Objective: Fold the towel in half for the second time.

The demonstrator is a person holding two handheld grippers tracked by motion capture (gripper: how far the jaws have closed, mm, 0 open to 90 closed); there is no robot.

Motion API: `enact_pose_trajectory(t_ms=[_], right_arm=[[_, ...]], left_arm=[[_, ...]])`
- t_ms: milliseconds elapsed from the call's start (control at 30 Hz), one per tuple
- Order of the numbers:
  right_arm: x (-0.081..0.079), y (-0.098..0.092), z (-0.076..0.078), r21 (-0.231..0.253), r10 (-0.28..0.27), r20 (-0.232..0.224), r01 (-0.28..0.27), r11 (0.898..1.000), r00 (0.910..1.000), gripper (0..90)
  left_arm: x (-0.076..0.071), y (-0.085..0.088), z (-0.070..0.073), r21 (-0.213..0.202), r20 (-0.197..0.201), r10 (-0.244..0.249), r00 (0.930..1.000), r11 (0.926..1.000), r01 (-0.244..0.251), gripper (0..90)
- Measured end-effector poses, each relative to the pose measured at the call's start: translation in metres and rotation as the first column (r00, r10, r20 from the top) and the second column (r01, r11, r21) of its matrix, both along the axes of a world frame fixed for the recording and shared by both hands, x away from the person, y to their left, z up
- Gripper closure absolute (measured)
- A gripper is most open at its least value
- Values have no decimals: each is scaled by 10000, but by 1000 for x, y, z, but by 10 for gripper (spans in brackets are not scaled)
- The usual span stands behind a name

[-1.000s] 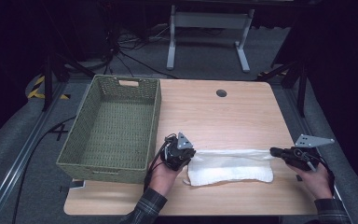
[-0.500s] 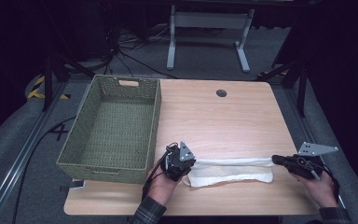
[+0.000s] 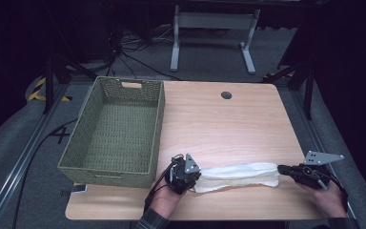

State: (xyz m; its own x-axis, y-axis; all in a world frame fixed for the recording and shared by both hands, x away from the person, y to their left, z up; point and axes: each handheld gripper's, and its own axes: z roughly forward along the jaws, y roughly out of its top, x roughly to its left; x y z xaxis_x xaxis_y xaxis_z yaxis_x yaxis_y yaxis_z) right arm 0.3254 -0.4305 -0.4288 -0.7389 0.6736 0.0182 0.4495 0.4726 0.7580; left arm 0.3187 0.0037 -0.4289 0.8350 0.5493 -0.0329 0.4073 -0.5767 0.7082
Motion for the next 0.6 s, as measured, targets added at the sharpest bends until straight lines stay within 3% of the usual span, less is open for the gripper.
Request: enact_pose_trajectory(t_ms=[67,167,333,400,433,467,600], right_arm=[[-1,0,-1,27,18,-88,-18,10000,10000,852],[-2,-1,-2,111,49,-222,-47,9999,9997,774],[-5,0,8,589,-33,206,21,9983,9998,722],[-6,3,12,561,-27,380,6,9984,9993,723],[-6,3,12,561,-27,380,6,9984,9993,723],[-6,7,11,521,82,270,-96,9986,9996,780],[-4,12,2,204,372,-168,-368,9991,9992,857]], left_arm=[[-1,0,-1,94,-196,-83,9998,9999,85,845],[-2,1,-1,-102,-255,-121,9996,9999,118,769],[-2,2,6,-622,-235,-225,9995,9978,210,693],[-1,0,10,-923,-226,-324,9992,9953,302,697],[-1,0,10,-923,-226,-324,9992,9953,302,714],[1,-1,10,-817,-264,-438,9987,9958,415,750],[8,-7,-3,-695,-1220,-748,9897,9954,667,835]])
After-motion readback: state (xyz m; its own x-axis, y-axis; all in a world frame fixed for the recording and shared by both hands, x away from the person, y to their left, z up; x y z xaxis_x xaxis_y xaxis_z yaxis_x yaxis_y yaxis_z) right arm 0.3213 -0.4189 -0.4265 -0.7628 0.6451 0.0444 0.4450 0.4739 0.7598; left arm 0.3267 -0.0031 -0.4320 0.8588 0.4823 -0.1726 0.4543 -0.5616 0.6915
